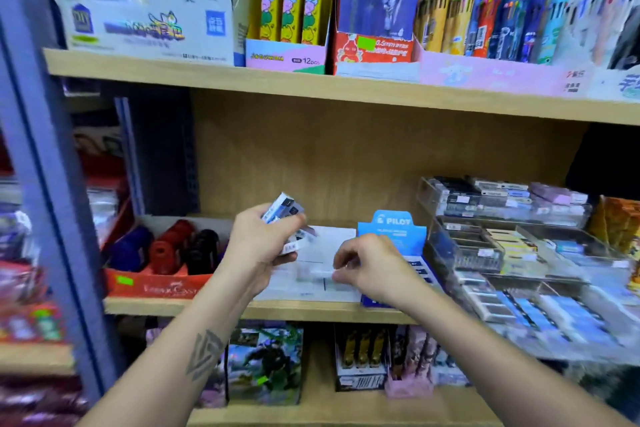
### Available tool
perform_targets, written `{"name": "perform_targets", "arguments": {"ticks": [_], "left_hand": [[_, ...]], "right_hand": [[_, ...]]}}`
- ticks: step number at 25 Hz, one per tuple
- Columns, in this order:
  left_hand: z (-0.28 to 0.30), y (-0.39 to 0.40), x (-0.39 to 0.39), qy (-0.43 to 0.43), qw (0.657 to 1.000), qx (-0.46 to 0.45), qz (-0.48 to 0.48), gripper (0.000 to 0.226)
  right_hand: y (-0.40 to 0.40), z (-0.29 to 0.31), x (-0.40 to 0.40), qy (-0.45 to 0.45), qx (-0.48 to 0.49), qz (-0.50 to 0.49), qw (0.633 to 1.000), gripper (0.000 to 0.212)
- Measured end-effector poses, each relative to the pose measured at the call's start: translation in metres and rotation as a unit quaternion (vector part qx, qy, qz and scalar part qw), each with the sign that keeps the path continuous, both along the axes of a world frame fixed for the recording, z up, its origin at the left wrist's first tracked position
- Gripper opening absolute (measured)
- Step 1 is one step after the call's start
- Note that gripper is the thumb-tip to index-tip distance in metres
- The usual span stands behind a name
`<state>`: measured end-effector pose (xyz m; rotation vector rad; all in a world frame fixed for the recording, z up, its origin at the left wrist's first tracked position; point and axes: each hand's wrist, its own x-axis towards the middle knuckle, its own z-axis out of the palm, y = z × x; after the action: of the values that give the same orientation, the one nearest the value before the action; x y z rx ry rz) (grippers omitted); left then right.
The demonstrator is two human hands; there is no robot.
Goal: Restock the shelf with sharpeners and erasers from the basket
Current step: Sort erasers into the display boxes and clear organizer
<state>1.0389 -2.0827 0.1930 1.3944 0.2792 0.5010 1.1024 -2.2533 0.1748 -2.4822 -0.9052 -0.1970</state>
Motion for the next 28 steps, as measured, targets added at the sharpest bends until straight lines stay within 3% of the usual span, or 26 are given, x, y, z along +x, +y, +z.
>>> {"name": "perform_targets", "arguments": {"ticks": [6,16,20,22,24,25,26,28], "left_hand": [[-0.006,0.008,0.0,-0.016,0.999,0.033,-0.015,0.01],[-0.009,0.019,-0.008,-0.059,0.998,-0.01,-0.001,0.005],[-0.013,0.013,-0.004,-0.034,0.998,-0.046,-0.014,0.011],[-0.016,0.011,0.0,-0.024,0.997,-0.069,-0.027,0.014],[-0.019,0.007,0.0,-0.013,0.995,-0.083,-0.044,0.019],[-0.02,0.004,0.0,-0.005,0.995,-0.086,-0.054,0.021],[-0.02,0.0,0.0,0.002,0.994,-0.088,-0.063,0.022],[-0.022,-0.006,0.002,0.017,0.991,-0.1,-0.083,0.021]], "right_hand": [[0.026,-0.008,0.013,-0.012,-0.049,-0.029,0.998,0.012],[0.053,-0.03,0.027,-0.045,-0.033,-0.061,0.997,0.009],[0.047,-0.028,0.021,-0.059,-0.048,-0.047,0.996,0.03],[0.036,-0.014,0.016,0.071,0.081,-0.029,0.994,0.04],[0.023,0.001,0.002,0.278,0.287,0.05,0.915,0.045],[0.016,0.005,-0.002,0.317,0.342,0.083,0.881,0.044],[0.01,0.008,-0.005,0.306,0.353,0.099,0.878,0.039],[0.003,0.008,-0.008,0.232,0.331,0.079,0.911,0.028]]}}
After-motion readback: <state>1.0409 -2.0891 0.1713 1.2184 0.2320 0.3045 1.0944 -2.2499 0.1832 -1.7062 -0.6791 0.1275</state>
